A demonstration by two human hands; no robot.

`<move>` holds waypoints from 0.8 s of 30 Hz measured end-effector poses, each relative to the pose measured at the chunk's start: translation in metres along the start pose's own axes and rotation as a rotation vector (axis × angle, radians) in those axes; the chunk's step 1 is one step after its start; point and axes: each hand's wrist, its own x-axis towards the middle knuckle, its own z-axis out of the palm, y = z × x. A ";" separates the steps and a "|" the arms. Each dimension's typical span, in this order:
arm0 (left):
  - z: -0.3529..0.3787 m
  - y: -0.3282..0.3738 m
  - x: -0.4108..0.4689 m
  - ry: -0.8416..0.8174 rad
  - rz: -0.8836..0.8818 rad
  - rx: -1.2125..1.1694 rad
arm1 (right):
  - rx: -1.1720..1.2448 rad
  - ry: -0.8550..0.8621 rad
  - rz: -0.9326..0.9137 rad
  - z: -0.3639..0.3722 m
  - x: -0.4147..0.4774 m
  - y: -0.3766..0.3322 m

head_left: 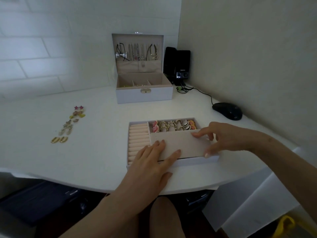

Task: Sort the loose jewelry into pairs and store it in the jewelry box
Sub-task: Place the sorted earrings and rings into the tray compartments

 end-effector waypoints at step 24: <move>-0.023 -0.031 -0.001 0.121 -0.078 -0.297 | 0.283 0.185 -0.157 -0.019 0.021 -0.055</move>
